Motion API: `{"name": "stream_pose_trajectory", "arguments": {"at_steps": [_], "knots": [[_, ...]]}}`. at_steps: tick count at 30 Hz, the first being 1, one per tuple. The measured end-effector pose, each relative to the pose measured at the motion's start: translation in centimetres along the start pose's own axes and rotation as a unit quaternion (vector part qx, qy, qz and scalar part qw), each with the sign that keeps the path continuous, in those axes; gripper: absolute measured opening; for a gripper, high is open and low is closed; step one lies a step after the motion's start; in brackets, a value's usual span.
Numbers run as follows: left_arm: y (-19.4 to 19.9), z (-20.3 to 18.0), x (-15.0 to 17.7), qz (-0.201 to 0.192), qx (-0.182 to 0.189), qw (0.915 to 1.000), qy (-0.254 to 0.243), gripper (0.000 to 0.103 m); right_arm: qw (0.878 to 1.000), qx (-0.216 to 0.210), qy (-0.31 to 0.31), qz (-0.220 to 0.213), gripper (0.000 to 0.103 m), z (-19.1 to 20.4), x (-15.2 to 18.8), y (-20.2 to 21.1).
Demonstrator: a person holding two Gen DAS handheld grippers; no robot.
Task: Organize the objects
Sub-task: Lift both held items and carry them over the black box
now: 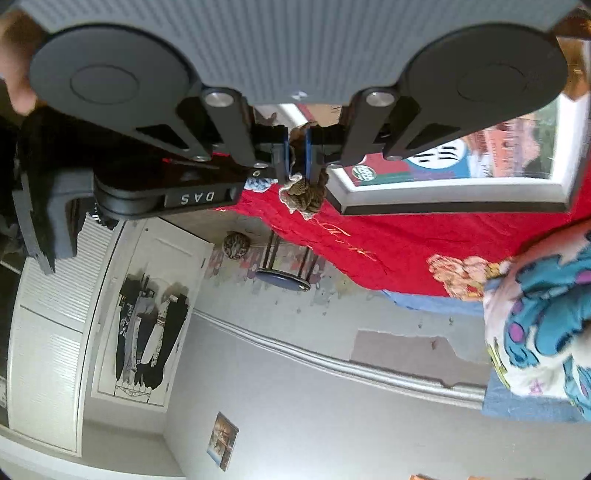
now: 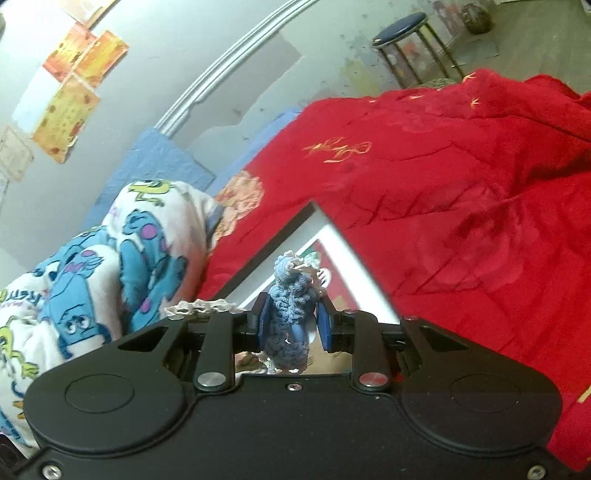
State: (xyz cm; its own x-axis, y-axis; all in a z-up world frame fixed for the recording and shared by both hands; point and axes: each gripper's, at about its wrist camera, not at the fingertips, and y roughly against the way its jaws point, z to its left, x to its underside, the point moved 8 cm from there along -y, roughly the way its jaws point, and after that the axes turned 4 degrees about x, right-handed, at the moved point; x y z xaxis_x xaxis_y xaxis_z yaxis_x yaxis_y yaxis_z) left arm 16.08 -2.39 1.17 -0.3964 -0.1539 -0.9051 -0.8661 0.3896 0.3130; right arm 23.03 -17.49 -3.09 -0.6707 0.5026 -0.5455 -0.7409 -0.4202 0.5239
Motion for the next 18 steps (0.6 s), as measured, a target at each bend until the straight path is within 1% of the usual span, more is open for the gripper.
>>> {"name": "stream_pose_trajectory", "arguments": {"at_steps": [3,5,8,10,13,18], "knots": [[-0.7,0.3,0.8,0.012,0.01,0.9997,0.017,0.01,1.0,0.015,0.008,-0.013,0.026,-0.6,-0.2,-0.6],[-0.8,0.4,1.7,0.023,0.009,0.9997,0.008,0.01,1.0,0.023,0.012,-0.017,0.026,-1.0,-0.2,-0.9],[-1.2,0.6,2.7,0.033,0.004,0.9994,-0.005,0.01,1.0,0.021,0.01,-0.011,0.026,-1.0,0.1,-1.7],[-1.5,0.7,3.4,0.04,-0.004,0.9991,-0.016,0.01,0.999,0.029,0.018,-0.008,0.026,-0.9,0.5,-2.1],[-1.8,0.8,4.3,0.048,-0.009,0.9987,-0.016,0.011,0.999,0.031,0.024,0.003,0.026,-0.6,1.3,-2.8],[-2.1,1.3,4.4,0.053,-0.018,0.9982,-0.022,0.011,0.998,0.037,0.052,0.016,0.026,0.1,2.2,-3.3]]}}
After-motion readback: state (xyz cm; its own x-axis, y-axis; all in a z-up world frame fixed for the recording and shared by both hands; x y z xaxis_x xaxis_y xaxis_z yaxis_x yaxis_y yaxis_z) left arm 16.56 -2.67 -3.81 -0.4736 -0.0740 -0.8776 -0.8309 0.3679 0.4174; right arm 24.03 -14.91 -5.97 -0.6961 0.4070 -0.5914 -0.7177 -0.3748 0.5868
